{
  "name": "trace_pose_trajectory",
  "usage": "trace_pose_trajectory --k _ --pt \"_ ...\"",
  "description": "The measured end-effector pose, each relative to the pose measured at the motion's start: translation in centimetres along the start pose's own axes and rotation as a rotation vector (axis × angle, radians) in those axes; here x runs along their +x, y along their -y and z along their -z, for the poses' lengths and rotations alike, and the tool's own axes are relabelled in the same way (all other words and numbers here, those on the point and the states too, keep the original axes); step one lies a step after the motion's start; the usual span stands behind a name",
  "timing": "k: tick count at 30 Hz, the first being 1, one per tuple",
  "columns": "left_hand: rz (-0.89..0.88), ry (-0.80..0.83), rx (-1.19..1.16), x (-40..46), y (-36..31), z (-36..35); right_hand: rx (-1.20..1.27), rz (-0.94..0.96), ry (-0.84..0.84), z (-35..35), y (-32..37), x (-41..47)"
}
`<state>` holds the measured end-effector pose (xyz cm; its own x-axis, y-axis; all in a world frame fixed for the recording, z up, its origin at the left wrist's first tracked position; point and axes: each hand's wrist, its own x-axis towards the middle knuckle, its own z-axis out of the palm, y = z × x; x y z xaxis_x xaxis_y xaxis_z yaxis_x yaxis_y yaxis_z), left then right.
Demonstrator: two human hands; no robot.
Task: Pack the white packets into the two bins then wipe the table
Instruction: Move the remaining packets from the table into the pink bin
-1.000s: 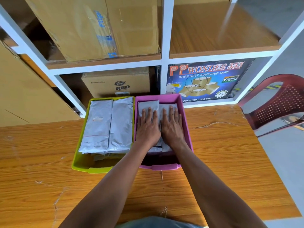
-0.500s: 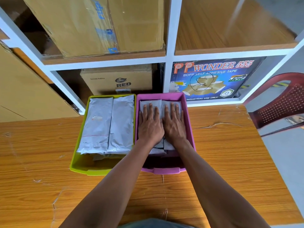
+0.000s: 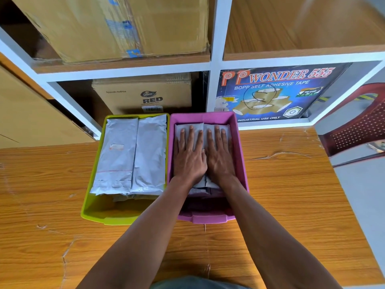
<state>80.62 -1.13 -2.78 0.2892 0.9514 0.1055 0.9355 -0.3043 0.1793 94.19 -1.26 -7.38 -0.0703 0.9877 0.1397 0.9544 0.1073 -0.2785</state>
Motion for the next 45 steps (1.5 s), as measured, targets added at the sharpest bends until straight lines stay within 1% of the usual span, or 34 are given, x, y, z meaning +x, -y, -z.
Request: trace_pose_trajectory --k 4,9,19,23,30,34,36,38,39,42,43,45 --pt "-0.02 -0.024 -0.014 0.0 0.2 -0.6 -0.003 0.033 -0.059 -0.3 -0.1 -0.3" --pt "-0.028 -0.017 -0.037 0.2 0.4 -1.1 0.006 0.025 -0.084 -0.3 0.0 -0.2" --pt "-0.05 -0.052 -0.033 0.0 0.6 -1.5 -0.019 0.003 -0.081 -0.8 0.0 -0.2" --pt "-0.053 -0.028 -0.01 0.1 0.6 -1.6 -0.017 0.009 -0.091 -0.8 0.1 -0.3" --pt "-0.021 0.047 0.006 0.1 0.4 -1.3 0.008 0.008 -0.047 -0.7 0.0 -0.2" --pt "-0.005 0.124 0.004 0.2 0.0 0.2 0.09 -0.027 0.047 0.9 0.4 0.1" --pt "0.01 0.132 -0.045 0.4 -0.1 1.6 0.121 -0.044 0.007 2.3 0.9 0.0" --pt "0.011 0.088 -0.078 0.1 -0.2 3.1 0.141 -0.067 -0.044 3.5 1.4 -0.3" --pt "0.005 0.051 -0.085 -0.2 -0.3 3.8 0.138 -0.068 -0.039 4.3 2.0 -0.7" --pt "0.003 -0.056 -0.129 -1.5 -0.2 6.0 0.07 0.024 -0.02 6.2 3.7 -1.8" --pt "0.007 -0.096 -0.138 -2.1 0.0 6.8 0.085 0.027 -0.038 6.8 4.4 -2.1" --pt "0.028 -0.169 -0.142 -3.5 0.4 8.4 0.178 -0.032 -0.098 7.8 5.8 -2.5"
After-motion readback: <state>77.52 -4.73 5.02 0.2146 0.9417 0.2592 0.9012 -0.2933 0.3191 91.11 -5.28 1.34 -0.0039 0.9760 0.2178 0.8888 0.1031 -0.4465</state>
